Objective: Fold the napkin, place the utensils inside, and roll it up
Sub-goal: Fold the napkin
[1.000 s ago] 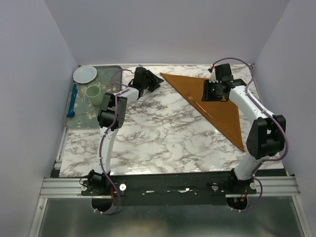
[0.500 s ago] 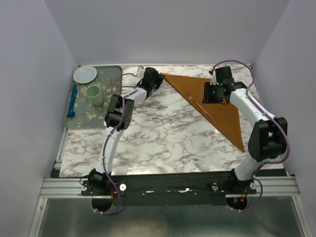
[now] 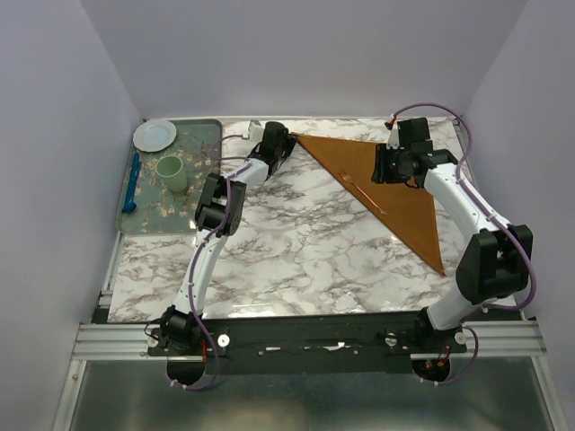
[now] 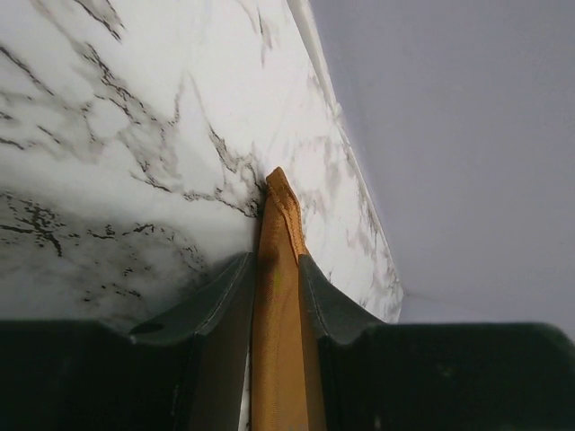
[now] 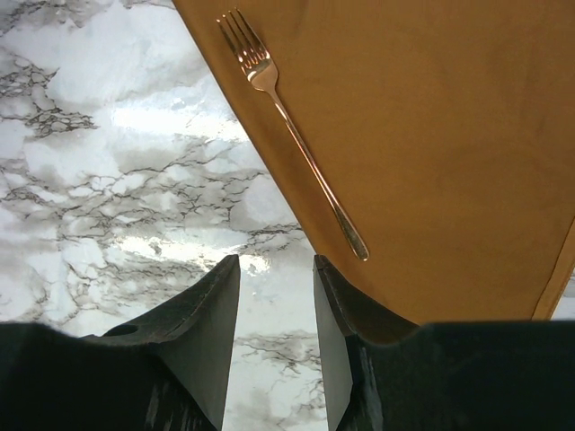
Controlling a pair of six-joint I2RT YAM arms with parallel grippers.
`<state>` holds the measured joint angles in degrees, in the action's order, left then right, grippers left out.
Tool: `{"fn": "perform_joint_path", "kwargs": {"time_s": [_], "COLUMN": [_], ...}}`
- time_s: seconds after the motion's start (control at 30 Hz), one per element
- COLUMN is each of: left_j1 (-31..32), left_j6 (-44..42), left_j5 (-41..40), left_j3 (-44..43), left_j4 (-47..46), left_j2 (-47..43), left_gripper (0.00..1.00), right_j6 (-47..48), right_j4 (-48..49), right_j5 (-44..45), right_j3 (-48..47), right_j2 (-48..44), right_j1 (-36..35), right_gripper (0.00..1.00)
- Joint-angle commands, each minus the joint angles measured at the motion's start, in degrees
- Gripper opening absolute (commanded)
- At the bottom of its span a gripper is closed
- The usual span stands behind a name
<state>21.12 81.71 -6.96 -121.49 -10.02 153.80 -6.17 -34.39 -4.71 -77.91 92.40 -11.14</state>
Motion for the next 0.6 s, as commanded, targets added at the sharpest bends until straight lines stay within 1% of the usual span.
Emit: {"fn": "perform_joint_path", "kwargs": {"time_s": [0.0,0.07,0.2,0.3,0.33,0.43,0.53,0.57], "left_j1": [0.32,0.23,-0.12,-0.64,-0.91,-1.35,-1.96,-2.4], "left_j6": [-0.59,-0.85,-2.34,-4.98,-5.51,-7.18,-8.85,-9.02], "left_j5": [-3.67,-3.94,-3.76,-2.89,-2.71,-2.09,-2.27,-2.18], "left_j3": [-0.59,-0.59,-0.94,-1.38,-1.29,0.2,4.76,8.34], "left_j4": [2.91,2.47,0.63,-0.96,-1.4,-3.42,-5.09,-6.14], "left_j2": [2.47,2.74,3.09,3.18,3.0,1.51,-2.17,-3.23], "left_gripper": [0.31,0.28,0.12,0.08,0.05,0.0,0.0,0.0], "right_j6": [0.73,0.81,0.37,0.02,0.02,0.02,-0.15,-0.15], "right_j4": [0.91,0.91,0.64,0.38,0.38,0.38,0.29,0.29], "right_j5": [1.63,1.55,0.49,-0.56,-0.82,-1.18,-1.7,-1.79], "right_j3": [-0.23,0.04,0.56,1.09,1.27,1.97,2.67,2.94], "right_j2": [-2.58,-2.58,-3.19,-4.07,-4.16,-4.33,-4.51,-4.6], "right_j1": [0.24,0.24,0.32,0.24,0.24,0.24,0.24,0.24], "right_gripper": [0.47,0.47,0.47,0.47,0.47,0.47,0.46,0.47]}}
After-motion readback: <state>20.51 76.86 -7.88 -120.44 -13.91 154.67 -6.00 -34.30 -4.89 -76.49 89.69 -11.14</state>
